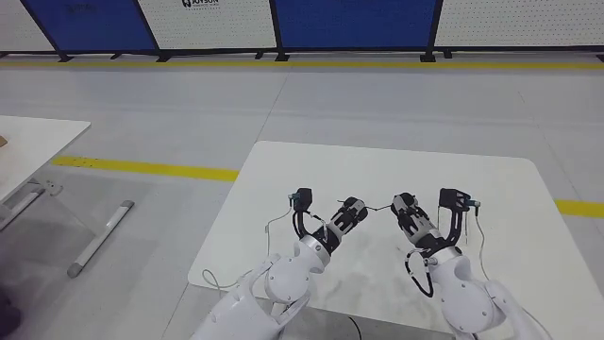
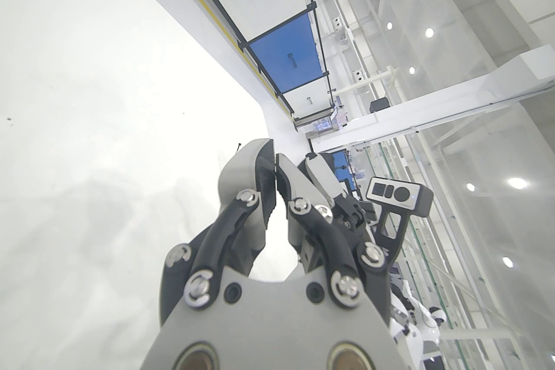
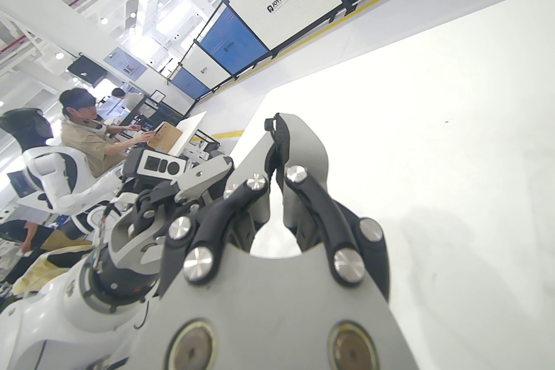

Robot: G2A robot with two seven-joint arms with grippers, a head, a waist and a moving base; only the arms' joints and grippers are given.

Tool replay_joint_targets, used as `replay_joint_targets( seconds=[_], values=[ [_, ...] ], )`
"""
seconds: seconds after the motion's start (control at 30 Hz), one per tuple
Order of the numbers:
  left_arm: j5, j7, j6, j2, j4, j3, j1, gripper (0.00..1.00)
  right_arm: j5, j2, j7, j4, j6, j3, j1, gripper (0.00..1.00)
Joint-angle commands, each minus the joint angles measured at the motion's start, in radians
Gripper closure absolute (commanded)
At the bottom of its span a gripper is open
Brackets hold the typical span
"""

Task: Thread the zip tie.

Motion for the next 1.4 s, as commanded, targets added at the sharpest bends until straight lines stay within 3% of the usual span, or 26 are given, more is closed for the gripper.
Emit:
replay_joint_targets(
  seconds=[0.0,0.43,0.8,1.03,1.07,1.1,1.23,1.37],
  values=[
    [0.000,0.000,0.000,0.000,0.000,0.000,0.000,1.00,-0.002,-0.002,0.002,0.001,-0.001,0.002,-0.002,1.00],
    [0.000,0.000,0.000,0.000,0.000,0.000,0.000,1.00,-0.025,-0.014,0.025,-0.003,-0.010,0.014,-0.012,1.00],
    [0.000,0.000,0.000,0.000,0.000,0.000,0.000,1.00,-0.023,-0.037,0.033,0.047,-0.029,-0.024,0.026,1.00],
    [0.000,0.000,0.000,0.000,0.000,0.000,0.000,1.00,-0.021,-0.045,0.032,0.048,-0.023,-0.013,0.027,1.00],
    [0.000,0.000,0.000,0.000,0.000,0.000,0.000,1.00,-0.021,-0.045,0.033,0.047,-0.025,-0.009,0.026,0.93],
    [0.000,0.000,0.000,0.000,0.000,0.000,0.000,1.00,-0.019,-0.045,0.031,0.046,-0.026,-0.004,0.023,0.80],
    [0.000,0.000,0.000,0.000,0.000,0.000,0.000,1.00,-0.012,-0.046,0.033,0.035,-0.030,0.017,0.009,0.58],
    [0.000,0.000,0.000,0.000,0.000,0.000,0.000,1.00,-0.025,-0.046,0.042,0.024,-0.034,0.027,-0.003,0.55]
  ],
)
